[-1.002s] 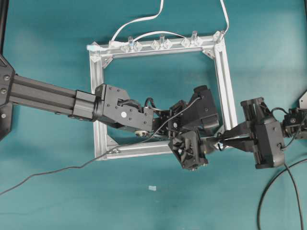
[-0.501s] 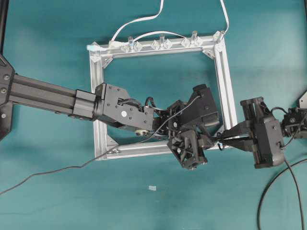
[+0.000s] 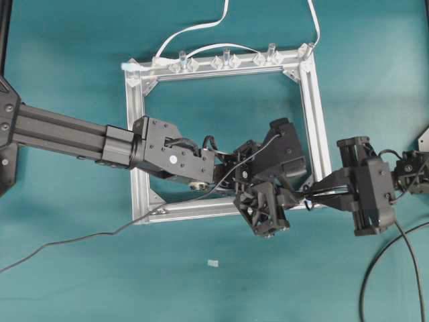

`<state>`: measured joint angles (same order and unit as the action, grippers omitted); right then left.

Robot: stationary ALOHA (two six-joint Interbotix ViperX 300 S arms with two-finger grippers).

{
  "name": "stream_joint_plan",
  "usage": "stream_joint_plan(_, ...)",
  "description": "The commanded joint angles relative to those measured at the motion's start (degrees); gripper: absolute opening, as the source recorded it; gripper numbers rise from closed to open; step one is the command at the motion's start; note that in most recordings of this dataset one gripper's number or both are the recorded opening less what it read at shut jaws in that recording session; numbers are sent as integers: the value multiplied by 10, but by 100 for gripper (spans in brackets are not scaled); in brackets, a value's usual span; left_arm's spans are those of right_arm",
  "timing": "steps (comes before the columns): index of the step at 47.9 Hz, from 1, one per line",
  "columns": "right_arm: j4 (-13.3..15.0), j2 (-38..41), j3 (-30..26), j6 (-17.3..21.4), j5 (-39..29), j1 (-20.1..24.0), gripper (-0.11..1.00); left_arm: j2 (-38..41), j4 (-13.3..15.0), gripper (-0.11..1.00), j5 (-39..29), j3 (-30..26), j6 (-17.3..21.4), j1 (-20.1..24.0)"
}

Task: Insert the wire through the string loop located on the right side.
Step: 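Grasp the USB plug with the left gripper beyond the loop, then open the right gripper and pull the cable leftward with the left gripper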

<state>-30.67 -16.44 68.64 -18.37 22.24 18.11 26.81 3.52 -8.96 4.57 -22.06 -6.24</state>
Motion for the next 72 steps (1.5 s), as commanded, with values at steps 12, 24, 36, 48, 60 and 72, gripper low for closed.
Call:
stream_joint_plan(12, 2, -4, 5, 11, 39, -3, 12, -26, -3, 21, -4, 1, -4, -1)
stream_joint_plan(24, 2, -4, 4, 10, 43, -3, 54, -34, -2, 21, -3, 12, -5, -1)
stream_joint_plan(36, 2, -4, 1, 10, 43, -3, 86, -46, -2, 21, -4, 31, -4, -1)
stream_joint_plan(48, 2, -6, 4, 10, 43, -3, 86, -87, -2, 21, -11, 83, -4, -1)
stream_joint_plan(60, 2, -5, 4, 9, 44, -3, 86, -148, -3, 21, -37, 166, -5, -1)
stream_joint_plan(72, 2, -6, 4, 9, 44, -3, 86, -222, -3, 21, -67, 257, -4, -5)
